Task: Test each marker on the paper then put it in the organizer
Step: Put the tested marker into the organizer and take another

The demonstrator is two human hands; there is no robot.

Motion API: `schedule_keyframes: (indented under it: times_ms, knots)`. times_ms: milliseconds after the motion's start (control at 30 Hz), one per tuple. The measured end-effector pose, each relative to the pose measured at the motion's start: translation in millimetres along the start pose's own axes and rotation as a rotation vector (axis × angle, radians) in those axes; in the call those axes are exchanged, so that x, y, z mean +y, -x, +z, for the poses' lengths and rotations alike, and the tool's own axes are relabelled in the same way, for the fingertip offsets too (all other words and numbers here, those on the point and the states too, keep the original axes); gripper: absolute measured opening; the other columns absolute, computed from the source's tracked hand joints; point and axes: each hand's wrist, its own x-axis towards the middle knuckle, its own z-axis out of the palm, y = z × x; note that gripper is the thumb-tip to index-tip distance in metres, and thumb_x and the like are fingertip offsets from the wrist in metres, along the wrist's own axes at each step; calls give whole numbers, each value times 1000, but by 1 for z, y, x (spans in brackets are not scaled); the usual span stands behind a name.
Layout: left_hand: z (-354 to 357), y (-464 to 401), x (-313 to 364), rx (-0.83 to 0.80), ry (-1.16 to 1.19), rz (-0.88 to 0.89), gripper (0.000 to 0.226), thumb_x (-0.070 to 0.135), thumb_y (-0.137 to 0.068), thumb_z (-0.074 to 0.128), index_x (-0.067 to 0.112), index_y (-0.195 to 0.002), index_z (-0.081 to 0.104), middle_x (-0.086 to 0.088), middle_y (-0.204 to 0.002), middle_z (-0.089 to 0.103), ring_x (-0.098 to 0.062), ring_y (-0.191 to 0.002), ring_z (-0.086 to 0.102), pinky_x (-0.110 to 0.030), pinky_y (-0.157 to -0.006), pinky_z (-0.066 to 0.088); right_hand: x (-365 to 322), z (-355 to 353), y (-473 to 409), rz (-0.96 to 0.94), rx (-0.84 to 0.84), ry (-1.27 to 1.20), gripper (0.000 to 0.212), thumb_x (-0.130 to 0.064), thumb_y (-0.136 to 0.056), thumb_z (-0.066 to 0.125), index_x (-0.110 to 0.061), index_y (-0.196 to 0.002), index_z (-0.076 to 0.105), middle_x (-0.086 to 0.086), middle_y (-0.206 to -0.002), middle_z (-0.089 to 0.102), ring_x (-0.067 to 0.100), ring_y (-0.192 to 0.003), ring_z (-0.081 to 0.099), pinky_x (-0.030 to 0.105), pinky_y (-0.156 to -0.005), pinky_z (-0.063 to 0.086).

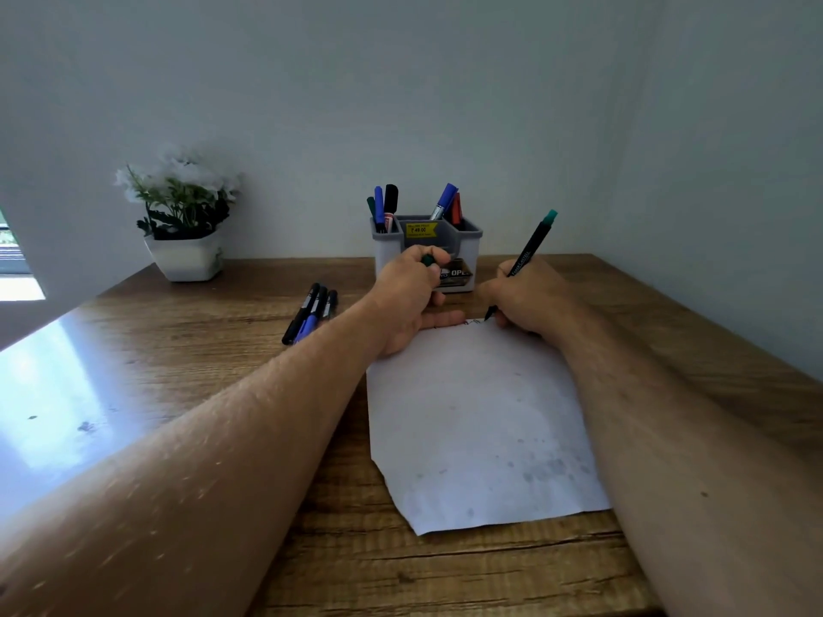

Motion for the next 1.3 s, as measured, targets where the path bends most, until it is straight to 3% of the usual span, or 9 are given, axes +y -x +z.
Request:
schedule_keyframes:
  times_ms: [200,300,433,533,600,700,800,1000,1300]
  knots:
    - [-1,-1,0,-14,32,-19,31,9,-106,35,16,-112,64,-14,-124,57,-16,-80,50,-49,-79,61,-1,-2,0,33,24,-89,23,-22,-76,64,-18,-59,49,3,-57,55,16,-52,49,28,-50,36]
    - [-3,-4,1,-5,40,16,34,6,-105,34,12,-121,63,-9,-103,58,-13,-72,48,-41,-79,61,-10,-2,-3,22,83,-270,24,-16,-75,62,-18,-55,48,1,-52,52,9,-41,47,24,-46,35]
    - [-10,-7,6,32,-62,106,36,3,-103,34,11,-128,59,-2,-78,49,-10,-65,44,-24,-61,47,-25,3,-2,-18,16,-409,22,-17,-76,60,-21,-56,51,0,-50,57,15,-48,50,26,-49,38]
    - [-14,-8,7,41,-101,130,35,0,-101,36,14,-126,56,-3,-78,52,-12,-66,44,-25,-58,41,-27,7,1,-42,-27,-508,21,-12,-86,59,-18,-69,49,4,-56,62,11,-39,44,21,-40,32]
    - [-15,-8,7,38,-101,146,33,-1,-101,37,12,-125,54,-4,-77,53,-13,-65,44,-26,-58,40,-28,8,2,-70,-25,-571,17,-11,-89,60,-15,-75,53,8,-67,68,14,-43,50,21,-39,36]
    - [-15,-5,6,-15,-114,149,28,0,-101,37,14,-113,58,-5,-80,53,-14,-68,44,-27,-60,40,-28,7,2,-58,-40,-697,7,-12,-92,63,-12,-86,61,12,-83,74,20,-62,69,26,-46,51]
    - [-15,-5,5,-32,-162,157,28,1,-101,38,17,-106,60,-5,-86,56,-13,-71,45,-28,-61,41,-28,7,1,-28,-59,-812,5,-10,-94,62,-9,-89,61,16,-90,75,28,-81,75,30,-58,59]
    - [-14,-6,3,-23,-244,191,30,4,-102,39,24,-98,61,-6,-97,59,-18,-83,49,-33,-70,42,-29,7,3,-15,-90,-725,5,-10,-94,61,-10,-90,63,16,-92,75,27,-84,75,33,-65,62]
    - [-14,-7,3,-10,-290,202,25,7,-102,41,22,-109,60,-8,-108,63,-20,-90,54,-38,-75,47,-27,7,1,-18,-109,-713,5,-11,-93,63,-10,-89,65,16,-90,76,28,-85,75,37,-70,62]
